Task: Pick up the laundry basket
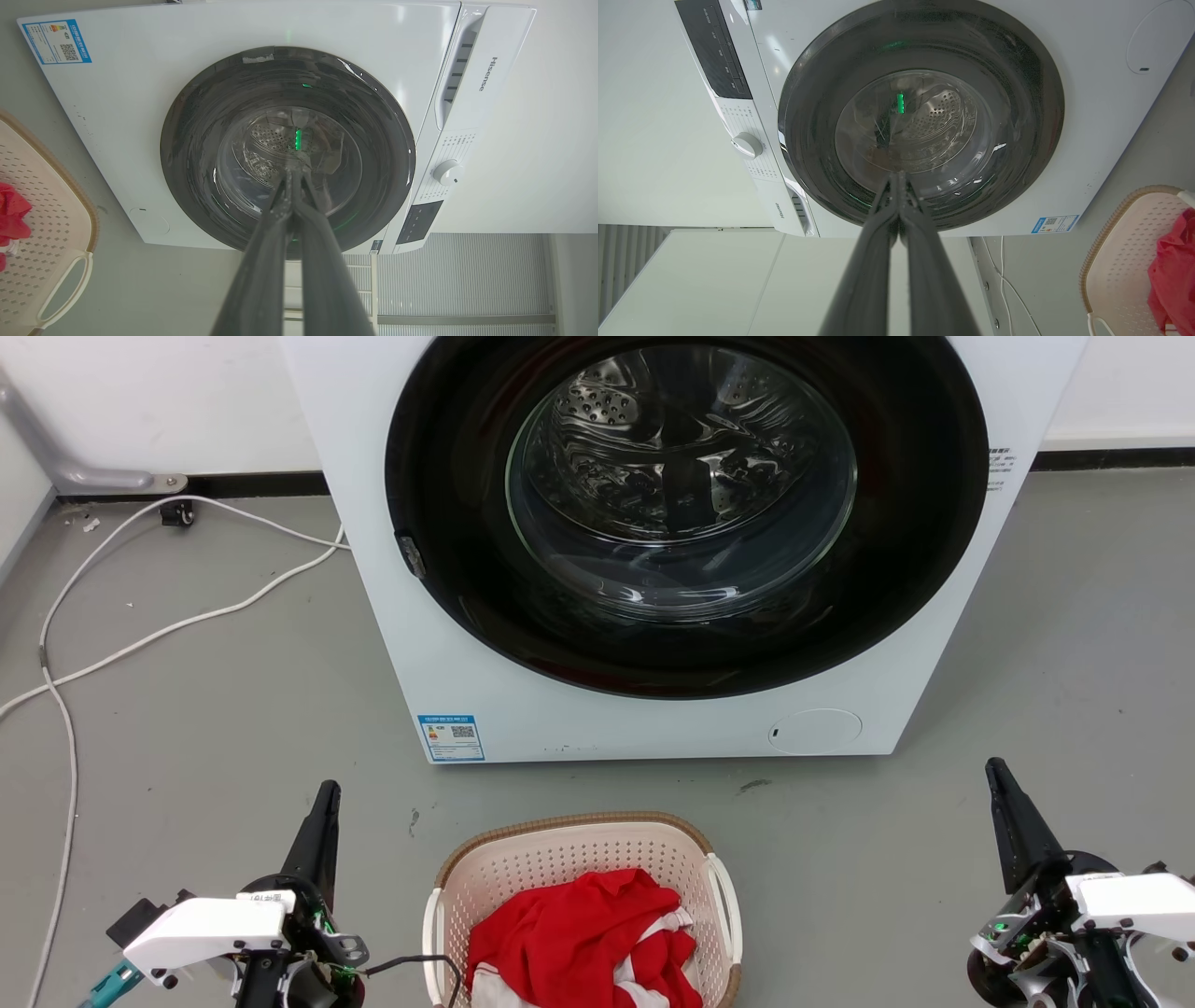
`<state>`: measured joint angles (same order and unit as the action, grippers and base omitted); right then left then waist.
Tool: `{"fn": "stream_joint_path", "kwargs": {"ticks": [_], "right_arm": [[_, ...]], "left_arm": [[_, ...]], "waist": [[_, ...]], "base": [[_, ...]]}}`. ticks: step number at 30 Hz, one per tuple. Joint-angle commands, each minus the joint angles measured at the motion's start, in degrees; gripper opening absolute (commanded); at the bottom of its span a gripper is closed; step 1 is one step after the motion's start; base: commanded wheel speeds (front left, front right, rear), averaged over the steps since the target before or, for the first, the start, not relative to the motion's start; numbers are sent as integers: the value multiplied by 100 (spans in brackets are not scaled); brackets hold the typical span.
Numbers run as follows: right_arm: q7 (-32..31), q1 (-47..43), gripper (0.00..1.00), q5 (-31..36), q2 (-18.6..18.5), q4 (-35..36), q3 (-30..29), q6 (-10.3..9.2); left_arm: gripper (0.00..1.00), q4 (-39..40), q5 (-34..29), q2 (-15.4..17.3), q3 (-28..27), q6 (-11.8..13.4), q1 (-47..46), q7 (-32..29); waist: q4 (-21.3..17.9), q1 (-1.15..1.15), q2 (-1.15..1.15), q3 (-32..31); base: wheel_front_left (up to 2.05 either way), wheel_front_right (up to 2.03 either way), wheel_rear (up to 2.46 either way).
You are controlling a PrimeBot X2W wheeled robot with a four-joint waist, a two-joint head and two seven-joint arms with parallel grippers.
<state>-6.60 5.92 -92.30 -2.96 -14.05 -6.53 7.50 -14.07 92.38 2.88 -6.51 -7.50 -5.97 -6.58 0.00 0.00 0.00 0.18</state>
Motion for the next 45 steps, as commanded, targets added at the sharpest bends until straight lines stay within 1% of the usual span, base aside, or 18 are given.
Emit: {"fn": "stream_joint_path", "kwargs": {"ticks": [1,21,22,25,28,29,34,45], "right_arm": [[-6,61,0,-23,17,-3,-1,-2],[-6,61,0,-23,17,-3,-1,-2],[0,0,100,0,0,-2,0,0],[15,-103,100,8,7,-120,11,-1],[106,-127,100,61,6,-89,16,-1],[195,-143,100,268,6,-38,10,-1],[336,-180,100,907,6,150,-8,-1],[618,-291,100,2439,5,585,46,-1]], "left_arm": [[0,-1,8,-5,-12,-17,-49,-10],[0,-1,8,-5,-12,-17,-49,-10],[100,-2,0,0,0,1,0,0],[100,-114,-3,-15,28,2,97,16],[100,-61,-48,-14,66,2,105,107],[100,-19,-234,-13,57,2,107,196],[100,108,-770,-12,30,22,109,336],[100,485,-2007,-9,137,291,183,617]], "waist": [[0,0,0,0],[0,0,0,0],[0,0,0,0],[0,0,0,1],[-1,0,0,3],[-2,0,0,6],[-5,0,0,13],[-5,0,0,30]], "base": [[0,0,0],[0,0,0],[0,0,0],[0,0,0],[0,0,0],[0,0,0],[0,0,0],[0,0,0]]}}
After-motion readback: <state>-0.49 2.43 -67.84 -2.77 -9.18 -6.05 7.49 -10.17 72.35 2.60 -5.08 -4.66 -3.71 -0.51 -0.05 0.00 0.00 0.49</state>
